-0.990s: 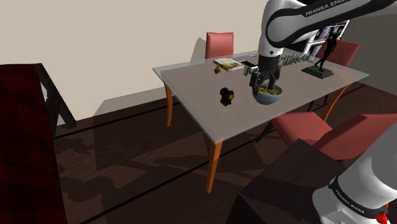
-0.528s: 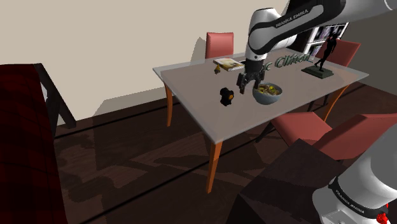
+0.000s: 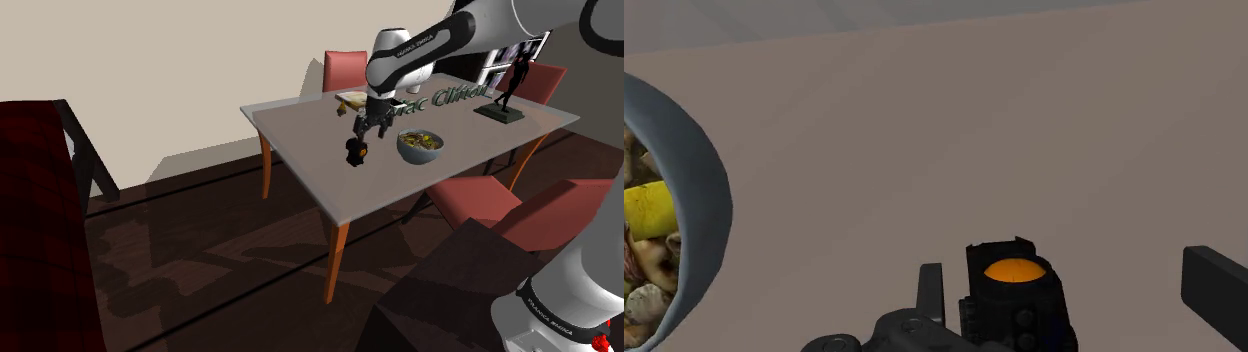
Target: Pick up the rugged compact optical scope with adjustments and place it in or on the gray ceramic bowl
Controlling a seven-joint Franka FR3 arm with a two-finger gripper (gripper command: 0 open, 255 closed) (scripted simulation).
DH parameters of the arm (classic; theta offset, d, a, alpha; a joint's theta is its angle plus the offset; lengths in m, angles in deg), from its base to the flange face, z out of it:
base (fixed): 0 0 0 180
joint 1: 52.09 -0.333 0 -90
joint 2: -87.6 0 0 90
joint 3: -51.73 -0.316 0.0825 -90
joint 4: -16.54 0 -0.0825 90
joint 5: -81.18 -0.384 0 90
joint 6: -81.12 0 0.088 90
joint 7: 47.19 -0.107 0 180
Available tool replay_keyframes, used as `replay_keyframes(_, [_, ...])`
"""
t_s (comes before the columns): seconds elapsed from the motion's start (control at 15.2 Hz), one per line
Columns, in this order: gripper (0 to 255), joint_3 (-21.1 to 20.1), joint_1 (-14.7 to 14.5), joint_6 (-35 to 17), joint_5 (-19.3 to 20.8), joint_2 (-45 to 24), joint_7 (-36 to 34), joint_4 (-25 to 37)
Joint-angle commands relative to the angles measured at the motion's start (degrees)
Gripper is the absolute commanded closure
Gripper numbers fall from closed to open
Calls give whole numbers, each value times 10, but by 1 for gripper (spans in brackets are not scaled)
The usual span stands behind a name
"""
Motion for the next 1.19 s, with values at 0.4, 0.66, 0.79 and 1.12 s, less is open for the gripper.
replay_keyframes(0.4, [0, -3, 14, -25, -20, -127, 14, 129])
replay_keyframes(0.66, [0, -4, 14, -47, -21, -145, 15, 125])
replay_keyframes(0.79, [0, -4, 14, -56, -21, -153, 16, 124])
replay_keyframes(1.12, [0, -4, 14, -56, -21, -153, 16, 124])
